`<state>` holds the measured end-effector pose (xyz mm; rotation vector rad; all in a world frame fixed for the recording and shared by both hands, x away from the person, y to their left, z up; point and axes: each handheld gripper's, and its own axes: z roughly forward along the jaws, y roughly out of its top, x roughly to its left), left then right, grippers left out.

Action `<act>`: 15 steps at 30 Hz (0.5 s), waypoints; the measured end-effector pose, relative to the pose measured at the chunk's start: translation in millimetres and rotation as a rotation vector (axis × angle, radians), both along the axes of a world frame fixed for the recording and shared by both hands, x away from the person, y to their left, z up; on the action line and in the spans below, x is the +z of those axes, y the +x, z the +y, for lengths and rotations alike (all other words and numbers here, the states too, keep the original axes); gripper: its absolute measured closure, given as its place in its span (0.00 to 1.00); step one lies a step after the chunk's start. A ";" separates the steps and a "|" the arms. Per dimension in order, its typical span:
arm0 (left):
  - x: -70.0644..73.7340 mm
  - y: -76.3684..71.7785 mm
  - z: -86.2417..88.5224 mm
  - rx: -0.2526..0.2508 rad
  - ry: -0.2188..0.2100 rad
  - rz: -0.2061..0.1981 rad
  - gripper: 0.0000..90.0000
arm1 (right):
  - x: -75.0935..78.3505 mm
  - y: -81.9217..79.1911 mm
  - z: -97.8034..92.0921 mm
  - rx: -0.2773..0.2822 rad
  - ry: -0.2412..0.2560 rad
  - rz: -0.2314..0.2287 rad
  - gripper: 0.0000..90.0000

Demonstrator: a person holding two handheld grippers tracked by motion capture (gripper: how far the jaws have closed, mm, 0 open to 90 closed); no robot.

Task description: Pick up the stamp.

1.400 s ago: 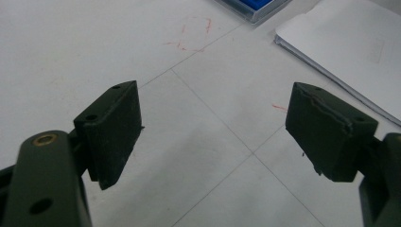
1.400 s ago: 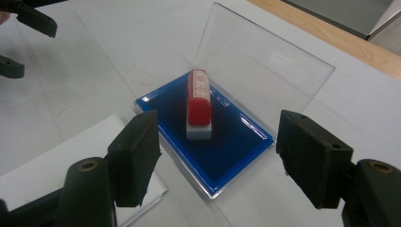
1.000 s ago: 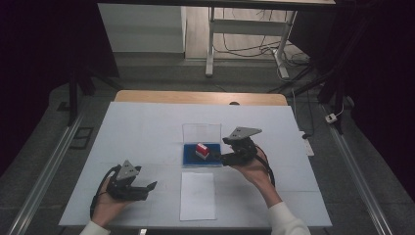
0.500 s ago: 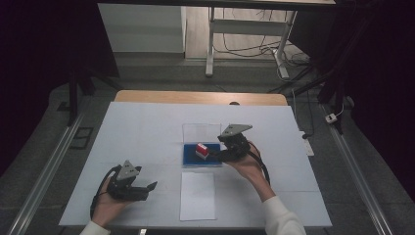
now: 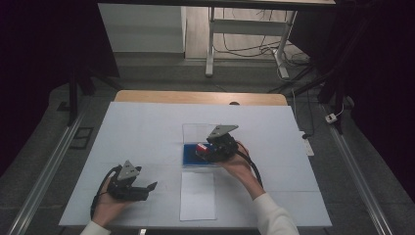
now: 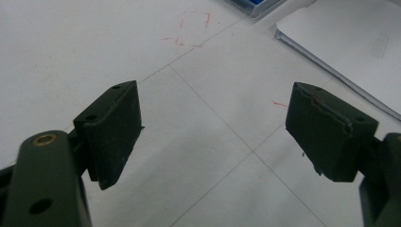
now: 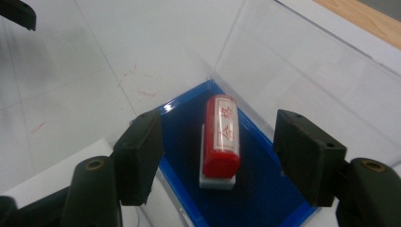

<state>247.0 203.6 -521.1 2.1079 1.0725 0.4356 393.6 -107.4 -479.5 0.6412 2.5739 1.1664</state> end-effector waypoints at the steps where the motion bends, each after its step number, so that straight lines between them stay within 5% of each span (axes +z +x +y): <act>1: -0.1 0.0 -0.1 0.001 0.001 0.000 0.22 | 0.0 0.0 0.0 0.000 0.000 0.000 0.40; 15: -0.8 -0.4 0.7 0.012 0.003 0.003 0.22 | -11.8 6.0 5.6 -0.013 0.004 0.004 0.67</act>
